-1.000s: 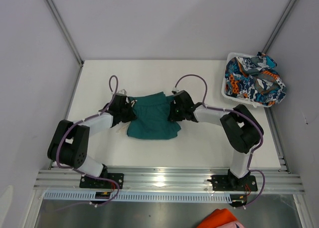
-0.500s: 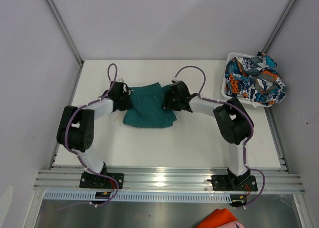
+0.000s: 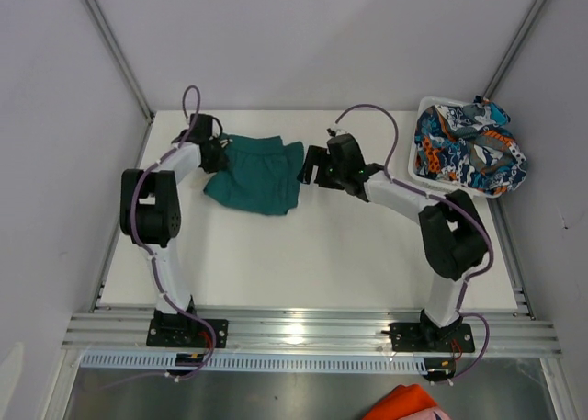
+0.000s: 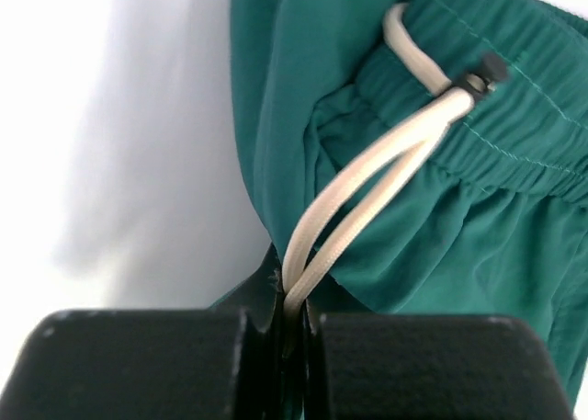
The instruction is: Fold and stack the shorts
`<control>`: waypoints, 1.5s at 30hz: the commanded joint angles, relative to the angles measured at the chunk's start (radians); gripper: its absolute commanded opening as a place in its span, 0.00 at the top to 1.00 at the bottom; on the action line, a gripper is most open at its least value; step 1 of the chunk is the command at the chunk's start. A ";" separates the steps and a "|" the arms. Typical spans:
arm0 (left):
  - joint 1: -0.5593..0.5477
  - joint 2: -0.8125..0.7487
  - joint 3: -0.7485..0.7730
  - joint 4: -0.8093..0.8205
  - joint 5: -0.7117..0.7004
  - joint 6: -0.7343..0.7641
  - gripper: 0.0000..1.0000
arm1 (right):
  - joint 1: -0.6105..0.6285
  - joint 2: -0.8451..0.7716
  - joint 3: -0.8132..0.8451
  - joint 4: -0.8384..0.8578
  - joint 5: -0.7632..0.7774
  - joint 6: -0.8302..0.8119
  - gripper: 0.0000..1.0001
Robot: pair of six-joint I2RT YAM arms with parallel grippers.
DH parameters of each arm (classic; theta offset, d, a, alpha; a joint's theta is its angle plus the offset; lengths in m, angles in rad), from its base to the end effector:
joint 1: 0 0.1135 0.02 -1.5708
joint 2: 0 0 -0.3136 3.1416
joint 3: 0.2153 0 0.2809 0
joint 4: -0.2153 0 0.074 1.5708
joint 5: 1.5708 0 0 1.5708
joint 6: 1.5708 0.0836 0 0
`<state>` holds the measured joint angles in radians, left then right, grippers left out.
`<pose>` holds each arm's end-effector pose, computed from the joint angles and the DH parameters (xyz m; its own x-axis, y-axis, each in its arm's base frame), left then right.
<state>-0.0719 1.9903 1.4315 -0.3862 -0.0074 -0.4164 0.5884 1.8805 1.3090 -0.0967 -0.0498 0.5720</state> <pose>0.5033 -0.0356 0.1776 -0.7666 -0.3503 -0.5381 -0.2652 0.9360 -0.2314 0.4157 0.2823 0.2166 -0.7510 0.1489 -0.6433 -0.2144 0.8665 0.4508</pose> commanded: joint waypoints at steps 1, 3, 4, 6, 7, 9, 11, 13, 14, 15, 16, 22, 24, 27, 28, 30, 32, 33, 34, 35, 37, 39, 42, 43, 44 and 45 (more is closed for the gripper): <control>0.116 0.060 0.139 -0.115 -0.057 0.018 1.00 | -0.013 -0.142 -0.034 0.041 -0.019 -0.006 0.16; 0.153 0.093 0.179 -0.138 -0.060 0.010 0.93 | -0.016 -0.167 -0.056 0.031 -0.027 -0.008 0.15; 0.158 0.093 0.188 -0.173 -0.077 -0.001 0.58 | -0.015 -0.190 -0.071 0.029 -0.030 -0.009 0.15; 0.159 0.055 0.162 -0.174 -0.130 -0.002 0.26 | -0.015 -0.211 -0.086 0.026 -0.028 -0.018 0.15; 0.159 0.032 0.137 -0.169 -0.144 -0.012 0.24 | -0.016 -0.227 -0.091 0.026 -0.027 -0.021 0.14; 0.159 -0.051 0.098 -0.165 -0.167 -0.021 0.21 | -0.019 -0.238 -0.096 0.022 -0.033 -0.024 0.14; 0.159 -0.115 0.070 -0.163 -0.178 -0.045 0.20 | -0.024 -0.248 -0.100 0.025 -0.041 -0.024 0.14; 0.159 -0.224 0.014 -0.140 -0.154 -0.077 0.20 | -0.024 -0.254 -0.105 0.025 -0.047 -0.027 0.14; 0.159 -0.267 -0.008 -0.082 -0.125 -0.087 0.20 | -0.024 -0.259 -0.106 0.025 -0.048 -0.026 0.14; 0.159 -0.344 -0.079 -0.051 -0.083 -0.099 0.20 | -0.025 -0.262 -0.112 0.026 -0.054 -0.029 0.14; 0.158 -0.381 -0.100 -0.028 -0.068 -0.131 0.20 | -0.025 -0.264 -0.116 0.028 -0.058 -0.031 0.14; 0.127 -0.524 -0.308 0.223 0.140 -0.257 0.19 | -0.044 -0.268 -0.140 0.046 -0.087 -0.024 0.14; 0.093 -0.504 -0.321 0.242 0.168 -0.281 0.19 | -0.048 -0.265 -0.142 0.057 -0.102 -0.018 0.14; 0.041 -0.460 -0.345 0.298 0.205 -0.343 0.20 | -0.048 -0.259 -0.140 0.064 -0.111 -0.012 0.14; 0.032 -0.455 -0.377 0.334 0.217 -0.364 0.21 | -0.050 -0.261 -0.140 0.066 -0.113 -0.012 0.14; 0.015 -0.444 -0.442 0.448 0.271 -0.431 0.21 | -0.050 -0.259 -0.140 0.069 -0.117 -0.012 0.14; 0.008 -0.412 -0.512 0.597 0.305 -0.475 0.21 | -0.052 -0.261 -0.145 0.068 -0.122 -0.014 0.14; 0.003 -0.394 -0.517 0.622 0.308 -0.496 0.21 | -0.052 -0.262 -0.145 0.071 -0.124 -0.012 0.14; 0.000 -0.375 -0.510 0.639 0.307 -0.501 0.22 | -0.055 -0.265 -0.146 0.071 -0.125 -0.012 0.14; -0.006 -0.333 -0.496 0.645 0.308 -0.509 0.22 | -0.055 -0.267 -0.151 0.069 -0.127 -0.012 0.14; -0.009 -0.288 -0.484 0.667 0.307 -0.515 0.22 | -0.056 -0.274 -0.154 0.069 -0.128 -0.015 0.14; -0.008 -0.222 -0.459 0.662 0.288 -0.525 0.22 | -0.059 -0.284 -0.162 0.068 -0.130 -0.015 0.14; 0.003 -0.129 -0.425 0.667 0.294 -0.542 0.22 | -0.065 -0.296 -0.172 0.069 -0.133 -0.015 0.14; 0.007 -0.107 -0.424 0.678 0.306 -0.551 0.22 | -0.068 -0.300 -0.174 0.071 -0.134 -0.017 0.14; 0.026 -0.088 -0.422 0.696 0.320 -0.561 0.23 | -0.071 -0.300 -0.174 0.069 -0.137 -0.017 0.14; 0.037 -0.068 -0.422 0.719 0.346 -0.582 0.23 | -0.075 -0.305 -0.175 0.071 -0.139 -0.017 0.14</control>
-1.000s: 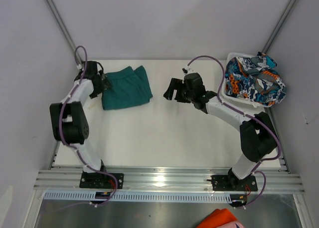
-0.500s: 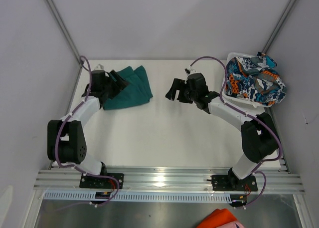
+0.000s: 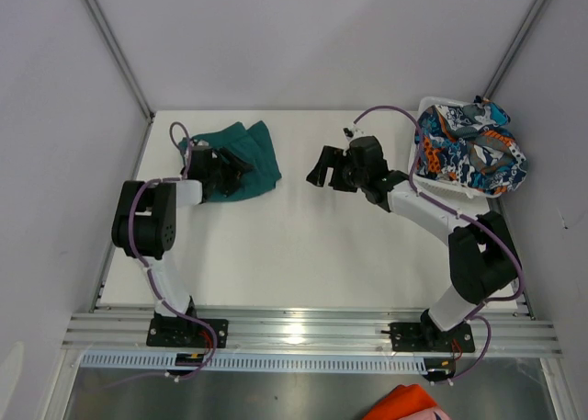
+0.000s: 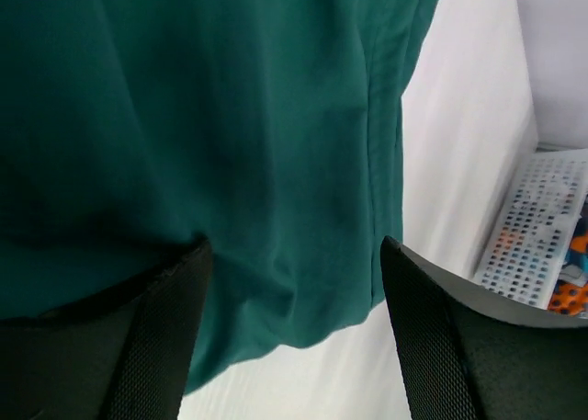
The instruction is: Fold and stack the shorts
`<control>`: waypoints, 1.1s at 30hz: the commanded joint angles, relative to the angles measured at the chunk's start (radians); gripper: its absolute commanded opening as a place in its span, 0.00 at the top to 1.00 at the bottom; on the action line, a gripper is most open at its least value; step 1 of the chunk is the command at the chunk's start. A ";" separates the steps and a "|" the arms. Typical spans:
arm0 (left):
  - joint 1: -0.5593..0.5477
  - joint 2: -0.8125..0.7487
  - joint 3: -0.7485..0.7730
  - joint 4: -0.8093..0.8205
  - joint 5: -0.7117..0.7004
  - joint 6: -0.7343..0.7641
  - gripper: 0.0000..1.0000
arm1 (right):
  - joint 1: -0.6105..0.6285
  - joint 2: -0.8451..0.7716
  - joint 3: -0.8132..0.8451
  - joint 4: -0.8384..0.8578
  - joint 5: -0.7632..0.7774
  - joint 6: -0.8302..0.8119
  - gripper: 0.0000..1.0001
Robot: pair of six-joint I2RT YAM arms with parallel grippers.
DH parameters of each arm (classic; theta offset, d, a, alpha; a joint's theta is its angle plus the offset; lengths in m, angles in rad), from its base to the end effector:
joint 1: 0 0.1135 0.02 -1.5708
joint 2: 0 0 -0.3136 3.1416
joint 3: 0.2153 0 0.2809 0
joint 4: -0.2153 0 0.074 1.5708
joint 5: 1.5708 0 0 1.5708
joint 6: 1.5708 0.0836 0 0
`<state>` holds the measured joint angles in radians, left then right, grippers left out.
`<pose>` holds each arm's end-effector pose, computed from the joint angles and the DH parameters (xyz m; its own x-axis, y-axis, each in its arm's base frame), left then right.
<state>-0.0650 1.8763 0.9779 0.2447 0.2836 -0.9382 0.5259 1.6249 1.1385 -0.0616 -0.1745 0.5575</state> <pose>0.4522 -0.0529 0.1415 -0.5879 -0.7376 -0.3321 -0.3215 0.5898 -0.7408 0.3742 0.2339 0.2700 -0.7117 0.1894 -0.6765 -0.2899 0.7980 0.5283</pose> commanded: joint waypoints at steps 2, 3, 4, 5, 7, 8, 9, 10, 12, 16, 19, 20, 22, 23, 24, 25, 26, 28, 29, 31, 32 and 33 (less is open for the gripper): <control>0.062 0.079 0.015 0.116 0.077 -0.080 0.23 | -0.017 -0.056 -0.008 0.037 -0.022 -0.002 0.14; 0.098 0.086 0.013 0.129 0.081 -0.085 0.24 | -0.018 -0.059 -0.008 0.037 -0.025 -0.001 0.14; 0.115 0.087 0.010 0.125 0.078 -0.077 0.24 | -0.018 -0.059 -0.009 0.037 -0.026 -0.002 0.14; 0.138 0.087 0.016 0.107 0.071 -0.051 0.24 | -0.023 -0.062 -0.010 0.037 -0.031 -0.004 0.14; 0.171 0.099 0.068 0.026 0.052 -0.021 0.23 | -0.023 -0.063 -0.014 0.043 -0.039 -0.002 0.14; 0.182 0.110 0.083 0.004 0.052 -0.004 0.22 | -0.024 -0.063 -0.014 0.046 -0.040 0.002 0.14; 0.188 0.121 0.115 -0.016 0.058 0.001 0.23 | -0.026 -0.063 -0.016 0.051 -0.043 0.004 0.14; 0.200 0.135 0.129 -0.040 0.074 0.004 0.23 | -0.027 -0.062 -0.017 0.051 -0.046 0.007 0.14; 0.231 0.176 0.185 -0.067 0.084 0.012 0.23 | -0.027 -0.060 -0.014 0.051 -0.056 0.010 0.14; 0.271 0.239 0.294 -0.152 0.085 0.055 0.23 | -0.032 -0.060 -0.011 0.051 -0.062 0.005 0.14; 0.278 0.283 0.387 -0.197 0.081 0.061 0.23 | -0.037 -0.063 -0.013 0.051 -0.065 0.005 0.14; 0.281 0.291 0.395 -0.197 0.071 0.047 0.23 | -0.040 -0.065 -0.014 0.051 -0.066 0.007 0.14; 0.290 0.310 0.430 -0.203 0.054 0.035 0.23 | -0.041 -0.065 -0.011 0.051 -0.069 0.009 0.14; 0.297 0.316 0.438 -0.211 0.043 0.017 0.23 | -0.040 -0.066 -0.010 0.051 -0.071 0.009 0.14; 0.306 0.325 0.446 -0.209 0.031 0.006 0.23 | -0.040 -0.068 -0.008 0.051 -0.071 0.007 0.14; 0.320 0.330 0.447 -0.200 0.029 -0.007 0.22 | -0.041 -0.069 -0.008 0.051 -0.069 0.007 0.14; 0.329 0.336 0.446 -0.188 0.032 -0.037 0.22 | -0.043 -0.072 -0.008 0.051 -0.069 0.005 0.14; 0.352 0.354 0.435 -0.154 0.037 -0.089 0.23 | -0.044 -0.074 -0.008 0.051 -0.068 0.005 0.14; 0.358 0.357 0.420 -0.138 0.034 -0.108 0.22 | -0.044 -0.076 -0.008 0.051 -0.068 0.005 0.14; 0.376 0.362 0.406 -0.084 0.020 -0.142 0.23 | -0.043 -0.069 -0.003 0.051 -0.071 0.010 0.14; 0.383 0.368 0.401 -0.073 0.013 -0.167 0.23 | -0.046 -0.069 0.000 0.051 -0.072 0.013 0.14; 0.389 0.371 0.400 -0.062 0.005 -0.177 0.23 | -0.044 -0.066 0.003 0.051 -0.074 0.013 0.14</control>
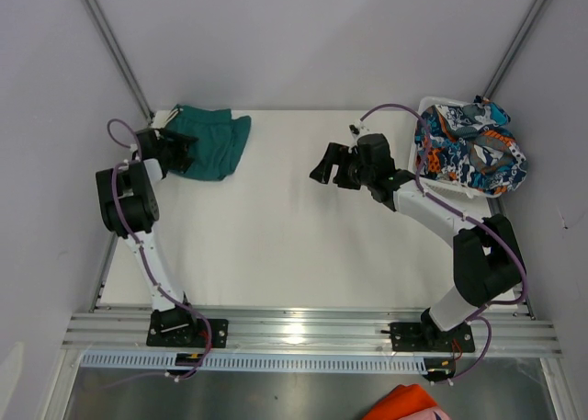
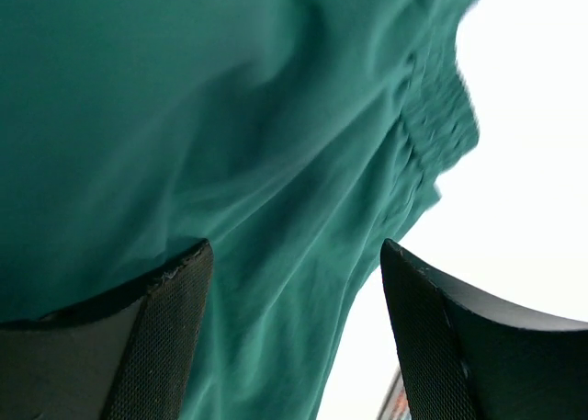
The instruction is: Fold and stack the shorts
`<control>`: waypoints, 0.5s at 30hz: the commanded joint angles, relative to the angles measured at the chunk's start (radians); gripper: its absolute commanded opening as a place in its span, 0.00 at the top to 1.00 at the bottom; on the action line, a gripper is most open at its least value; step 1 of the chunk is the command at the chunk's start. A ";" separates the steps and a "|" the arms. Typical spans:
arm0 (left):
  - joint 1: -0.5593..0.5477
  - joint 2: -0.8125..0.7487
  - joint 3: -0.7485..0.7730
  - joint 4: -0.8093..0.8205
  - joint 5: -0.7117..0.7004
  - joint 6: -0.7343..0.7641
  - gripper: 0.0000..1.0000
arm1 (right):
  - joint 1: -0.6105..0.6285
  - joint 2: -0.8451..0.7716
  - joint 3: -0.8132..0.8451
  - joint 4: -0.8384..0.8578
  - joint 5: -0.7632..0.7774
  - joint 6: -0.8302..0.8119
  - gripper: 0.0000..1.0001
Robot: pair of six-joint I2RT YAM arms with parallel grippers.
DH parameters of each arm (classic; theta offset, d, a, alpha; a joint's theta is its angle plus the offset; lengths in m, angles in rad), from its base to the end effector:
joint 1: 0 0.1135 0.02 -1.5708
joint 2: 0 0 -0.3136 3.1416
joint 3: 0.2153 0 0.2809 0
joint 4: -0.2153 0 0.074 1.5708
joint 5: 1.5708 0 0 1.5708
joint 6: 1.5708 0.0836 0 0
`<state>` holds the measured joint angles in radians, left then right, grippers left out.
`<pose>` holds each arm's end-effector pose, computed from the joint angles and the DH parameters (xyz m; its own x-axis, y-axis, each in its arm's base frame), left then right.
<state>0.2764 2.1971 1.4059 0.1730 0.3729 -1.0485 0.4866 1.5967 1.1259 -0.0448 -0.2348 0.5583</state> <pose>0.5501 0.1244 0.1266 -0.3055 -0.9256 -0.2235 -0.4675 0.3503 -0.8116 0.3754 0.2206 0.2794 -0.7053 0.2097 -0.6771 -0.3066 0.7710 0.5582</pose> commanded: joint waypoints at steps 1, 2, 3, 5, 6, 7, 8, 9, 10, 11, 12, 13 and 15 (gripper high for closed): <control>0.053 0.052 -0.024 0.017 -0.097 -0.076 0.23 | -0.005 -0.038 0.018 0.030 -0.014 0.011 0.14; 0.055 0.059 -0.001 0.019 -0.104 -0.084 0.23 | -0.006 -0.037 0.024 0.025 -0.012 0.005 0.14; 0.055 0.064 0.010 0.013 -0.120 -0.081 0.23 | -0.003 -0.038 0.028 0.014 -0.009 0.003 0.14; 0.049 0.076 0.059 -0.015 -0.150 -0.080 0.23 | -0.005 -0.037 0.037 0.007 -0.001 -0.003 0.14; 0.049 0.084 0.064 -0.018 -0.158 -0.091 0.23 | -0.005 -0.035 0.041 -0.001 0.000 -0.005 0.14; 0.049 0.087 0.055 -0.006 -0.161 -0.108 0.23 | -0.005 -0.034 0.044 -0.004 0.002 -0.008 0.14; 0.047 0.087 0.042 0.035 -0.167 -0.140 0.23 | -0.005 -0.032 0.055 -0.010 0.002 -0.008 0.14; 0.044 0.089 0.036 0.055 -0.167 -0.152 0.23 | -0.005 -0.032 0.058 -0.016 0.002 -0.009 0.14; 0.031 0.089 0.039 0.068 -0.169 -0.150 0.23 | -0.003 -0.030 0.061 -0.020 0.003 -0.009 0.14; 0.020 0.089 0.048 0.047 -0.181 -0.136 0.23 | -0.005 -0.032 0.061 -0.023 0.005 -0.009 0.14; -0.002 0.082 0.077 0.027 -0.189 -0.119 0.23 | -0.003 -0.032 0.063 -0.024 0.008 -0.011 0.14; -0.009 0.073 0.082 0.014 -0.193 -0.092 0.23 | -0.003 -0.032 0.063 -0.026 0.006 -0.009 0.14; -0.023 0.021 0.035 0.028 -0.190 -0.079 0.23 | -0.005 -0.035 0.064 -0.033 0.000 -0.008 0.14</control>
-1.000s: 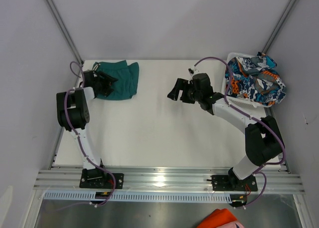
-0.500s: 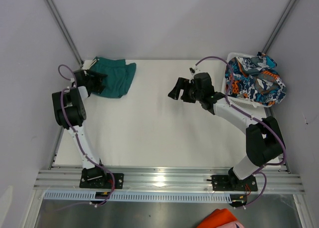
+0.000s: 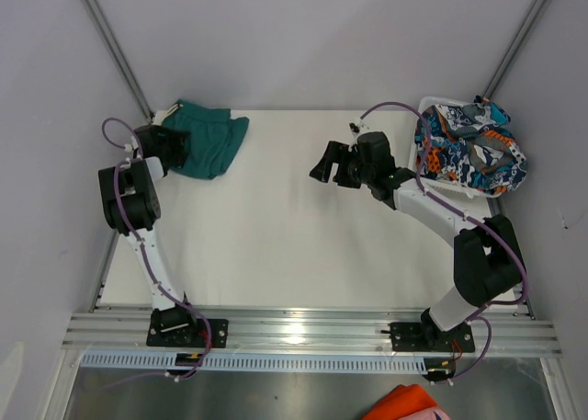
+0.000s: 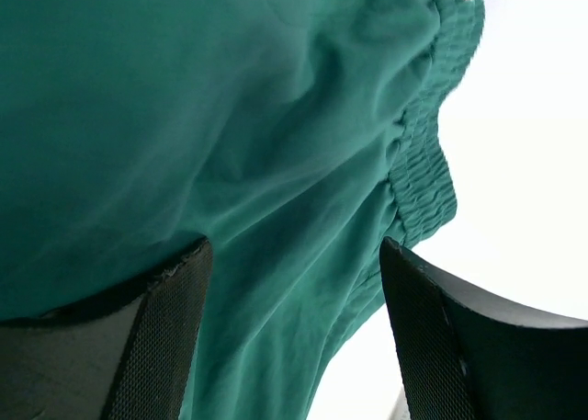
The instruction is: Fold and stack the shorts
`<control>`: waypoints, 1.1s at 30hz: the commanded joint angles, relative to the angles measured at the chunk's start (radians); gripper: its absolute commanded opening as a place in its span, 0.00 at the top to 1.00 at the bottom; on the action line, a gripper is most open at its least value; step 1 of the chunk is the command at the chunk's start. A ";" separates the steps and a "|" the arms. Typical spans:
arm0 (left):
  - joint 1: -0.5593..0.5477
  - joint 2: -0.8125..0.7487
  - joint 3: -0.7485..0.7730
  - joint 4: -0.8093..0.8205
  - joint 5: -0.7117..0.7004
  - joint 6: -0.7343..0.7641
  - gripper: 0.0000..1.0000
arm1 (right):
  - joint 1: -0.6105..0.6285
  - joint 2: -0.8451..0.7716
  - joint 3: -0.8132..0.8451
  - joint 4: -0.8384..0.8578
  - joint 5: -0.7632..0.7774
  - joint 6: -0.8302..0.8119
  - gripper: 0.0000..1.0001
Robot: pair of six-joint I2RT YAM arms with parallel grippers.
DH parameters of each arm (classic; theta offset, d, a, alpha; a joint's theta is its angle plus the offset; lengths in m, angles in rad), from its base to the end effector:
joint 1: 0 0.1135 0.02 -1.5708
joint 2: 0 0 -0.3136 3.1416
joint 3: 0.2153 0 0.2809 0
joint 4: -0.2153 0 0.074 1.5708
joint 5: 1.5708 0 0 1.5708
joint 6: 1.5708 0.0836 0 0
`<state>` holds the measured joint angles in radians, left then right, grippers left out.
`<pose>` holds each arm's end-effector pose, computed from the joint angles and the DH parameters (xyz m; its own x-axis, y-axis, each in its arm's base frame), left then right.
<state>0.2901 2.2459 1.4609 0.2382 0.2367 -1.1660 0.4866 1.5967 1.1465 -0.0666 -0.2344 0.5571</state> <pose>0.5663 0.1486 0.1261 -0.1171 -0.9675 -0.2243 -0.4919 0.2527 -0.8332 0.3766 0.2212 0.2849 -0.7056 0.2085 -0.6773 -0.3066 0.7718 0.5571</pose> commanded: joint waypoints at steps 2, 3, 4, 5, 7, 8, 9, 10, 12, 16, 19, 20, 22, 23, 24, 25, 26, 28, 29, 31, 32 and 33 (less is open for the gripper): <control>-0.048 -0.074 -0.059 -0.023 -0.044 0.074 0.23 | -0.005 -0.047 0.041 -0.016 -0.003 -0.003 0.14; -0.060 -0.097 -0.057 -0.069 -0.051 0.103 0.24 | -0.005 -0.050 0.039 -0.018 -0.008 -0.006 0.14; -0.069 -0.147 -0.045 -0.115 -0.072 0.183 0.24 | -0.005 -0.053 0.042 -0.021 -0.009 -0.011 0.14; -0.081 -0.175 -0.034 -0.160 -0.101 0.228 0.23 | -0.005 -0.058 0.044 -0.030 -0.009 -0.014 0.14; -0.121 -0.250 -0.019 -0.241 -0.198 0.351 0.23 | -0.006 -0.066 0.045 -0.035 -0.013 -0.022 0.14; -0.134 -0.264 -0.008 -0.284 -0.227 0.392 0.22 | -0.005 -0.067 0.047 -0.041 -0.016 -0.023 0.14; -0.162 -0.273 0.004 -0.347 -0.287 0.473 0.22 | -0.003 -0.072 0.048 -0.042 -0.017 -0.025 0.14; -0.175 -0.270 0.068 -0.384 -0.307 0.508 0.22 | -0.005 -0.072 0.048 -0.042 -0.020 -0.026 0.14; -0.215 -0.249 0.119 -0.457 -0.347 0.567 0.22 | -0.005 -0.072 0.050 -0.042 -0.026 -0.025 0.14; -0.279 -0.168 0.306 -0.585 -0.367 0.747 0.21 | -0.005 -0.063 0.048 -0.033 -0.042 -0.019 0.14; -0.339 -0.063 0.490 -0.689 -0.372 0.814 0.19 | -0.003 -0.057 0.048 -0.030 -0.045 -0.019 0.14; -0.345 -0.037 0.527 -0.735 -0.322 0.825 0.20 | -0.005 -0.055 0.050 -0.027 -0.043 -0.017 0.14; -0.348 0.020 0.611 -0.735 -0.234 0.816 0.20 | -0.005 -0.052 0.052 -0.027 -0.049 -0.013 0.14; -0.347 0.032 0.625 -0.700 -0.129 0.807 0.20 | -0.005 -0.049 0.053 -0.022 -0.052 -0.010 0.14; -0.342 0.043 0.627 -0.680 -0.081 0.799 0.20 | -0.003 -0.047 0.052 -0.021 -0.052 -0.010 0.14; -0.341 0.072 0.654 -0.668 -0.039 0.771 0.20 | -0.005 -0.047 0.050 -0.021 -0.052 -0.008 0.14; -0.339 0.090 0.665 -0.659 -0.007 0.757 0.20 | -0.005 -0.049 0.048 -0.018 -0.051 -0.006 0.14; -0.335 0.147 0.703 -0.628 0.064 0.707 0.21 | -0.005 -0.047 0.047 -0.018 -0.052 -0.005 0.14; -0.335 0.162 0.711 -0.620 0.075 0.694 0.21 | -0.005 -0.049 0.047 -0.019 -0.052 -0.005 0.14; -0.336 0.201 0.727 -0.582 0.079 0.655 0.21 | -0.005 -0.050 0.045 -0.018 -0.051 -0.005 0.14; -0.336 0.214 0.730 -0.574 0.076 0.648 0.21 | -0.005 -0.052 0.047 -0.018 -0.051 -0.006 0.14; -0.335 0.227 0.745 -0.573 0.070 0.640 0.21 | -0.005 -0.055 0.047 -0.019 -0.049 -0.006 0.14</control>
<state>-0.0525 2.4470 2.1342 -0.3771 0.2417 -0.4709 0.4858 1.5612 1.1545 -0.1066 -0.2752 0.5491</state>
